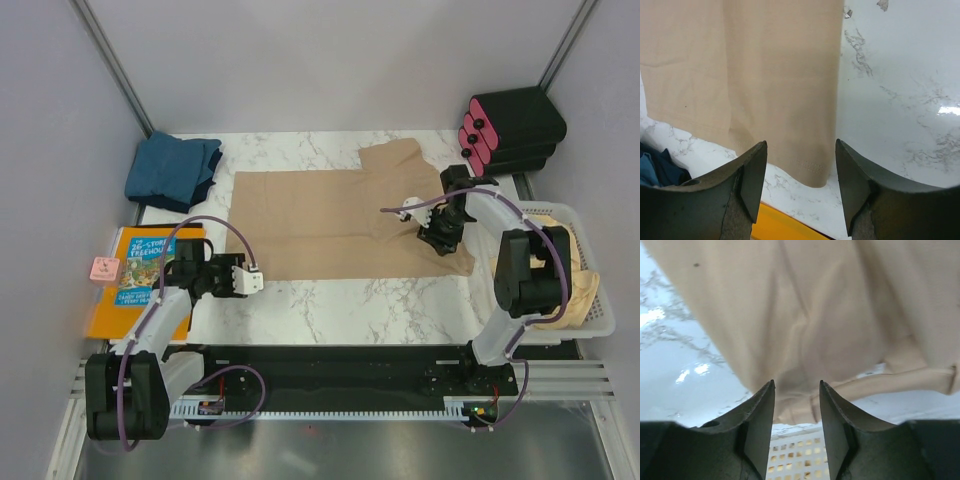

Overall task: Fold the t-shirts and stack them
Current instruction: Fold the flattened tshirt in 1/3 of the way

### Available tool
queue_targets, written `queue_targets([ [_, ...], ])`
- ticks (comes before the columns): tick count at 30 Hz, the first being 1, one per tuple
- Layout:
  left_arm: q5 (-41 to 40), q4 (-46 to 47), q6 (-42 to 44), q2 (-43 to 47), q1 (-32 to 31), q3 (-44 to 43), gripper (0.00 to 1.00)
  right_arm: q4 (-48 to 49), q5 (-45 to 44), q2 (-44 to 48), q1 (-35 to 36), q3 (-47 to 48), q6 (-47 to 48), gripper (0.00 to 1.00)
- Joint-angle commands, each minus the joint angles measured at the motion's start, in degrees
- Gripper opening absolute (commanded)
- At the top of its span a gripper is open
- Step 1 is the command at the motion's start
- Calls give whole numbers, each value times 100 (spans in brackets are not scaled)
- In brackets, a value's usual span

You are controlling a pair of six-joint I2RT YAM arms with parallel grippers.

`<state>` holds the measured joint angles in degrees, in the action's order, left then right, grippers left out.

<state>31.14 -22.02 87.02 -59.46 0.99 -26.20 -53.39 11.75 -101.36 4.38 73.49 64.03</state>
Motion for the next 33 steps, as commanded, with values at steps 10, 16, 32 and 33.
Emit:
queue_targets([
  [10, 516, -777, 1501, 111, -29, -43, 69, -14, 55, 1329, 344, -1223, 813, 62],
  [16, 507, -786, 1853, -407, -29, -113, 69, 283, -76, 1505, 616, -1785, 892, 63],
  [32, 279, -417, 2187, -1410, -29, -395, 49, 1506, -445, 846, 695, -2260, 593, 62],
  [33, 253, -426, 2231, -1436, -29, -430, 47, 1567, -445, 811, 704, -2269, 576, 59],
])
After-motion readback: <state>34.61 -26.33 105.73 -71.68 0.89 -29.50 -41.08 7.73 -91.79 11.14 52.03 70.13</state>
